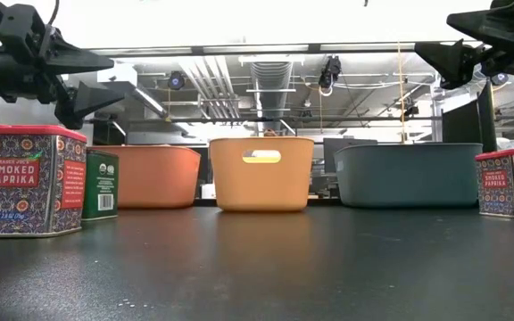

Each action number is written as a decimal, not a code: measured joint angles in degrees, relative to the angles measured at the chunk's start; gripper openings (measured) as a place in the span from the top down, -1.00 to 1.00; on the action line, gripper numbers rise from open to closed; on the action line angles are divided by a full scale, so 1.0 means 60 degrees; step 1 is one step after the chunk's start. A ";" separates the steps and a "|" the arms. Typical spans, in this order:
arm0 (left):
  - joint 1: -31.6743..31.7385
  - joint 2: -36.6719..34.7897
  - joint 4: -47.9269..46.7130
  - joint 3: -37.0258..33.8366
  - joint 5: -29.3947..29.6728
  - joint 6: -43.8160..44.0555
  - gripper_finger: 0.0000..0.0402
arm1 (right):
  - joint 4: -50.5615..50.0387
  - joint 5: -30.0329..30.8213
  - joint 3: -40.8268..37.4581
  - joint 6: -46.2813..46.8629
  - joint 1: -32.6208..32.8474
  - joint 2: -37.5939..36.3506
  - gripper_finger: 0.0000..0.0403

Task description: Sort spices by type

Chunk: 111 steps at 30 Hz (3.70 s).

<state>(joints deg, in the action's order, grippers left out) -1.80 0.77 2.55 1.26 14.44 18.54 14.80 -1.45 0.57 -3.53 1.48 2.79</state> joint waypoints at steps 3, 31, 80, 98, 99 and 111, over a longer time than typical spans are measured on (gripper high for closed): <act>0.0000 -0.0002 -0.0001 0.0001 0.0000 0.0001 -0.51 | 0.0000 0.0000 0.0001 0.0008 -0.0003 0.0000 -0.70; 0.0000 0.0001 -0.0001 0.0002 -0.0001 0.0000 -0.51 | -0.0001 0.0000 0.0001 0.0002 0.0000 0.0000 -0.70; 0.0007 -0.0002 0.2543 0.0004 0.0006 0.0770 -0.51 | -0.0229 0.1498 0.0704 0.1541 -0.0004 0.0529 -0.70; -0.0106 0.2525 0.4649 0.0383 0.0886 0.2250 -0.51 | -0.3467 0.3431 0.4849 0.2404 -0.0004 0.4776 -0.70; -0.0136 0.3001 0.4543 0.0628 0.0983 0.2387 -0.51 | -0.3694 0.3491 0.5031 0.2396 -0.0004 0.4886 -0.70; -0.0324 0.9153 -0.4698 0.7361 0.2219 0.4921 -0.51 | -0.5104 0.3500 0.5480 0.2959 -0.0004 0.5111 -0.70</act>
<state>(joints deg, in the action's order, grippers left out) -3.75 55.68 -25.64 45.42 27.76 48.06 -15.82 19.55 33.46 14.22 1.45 33.45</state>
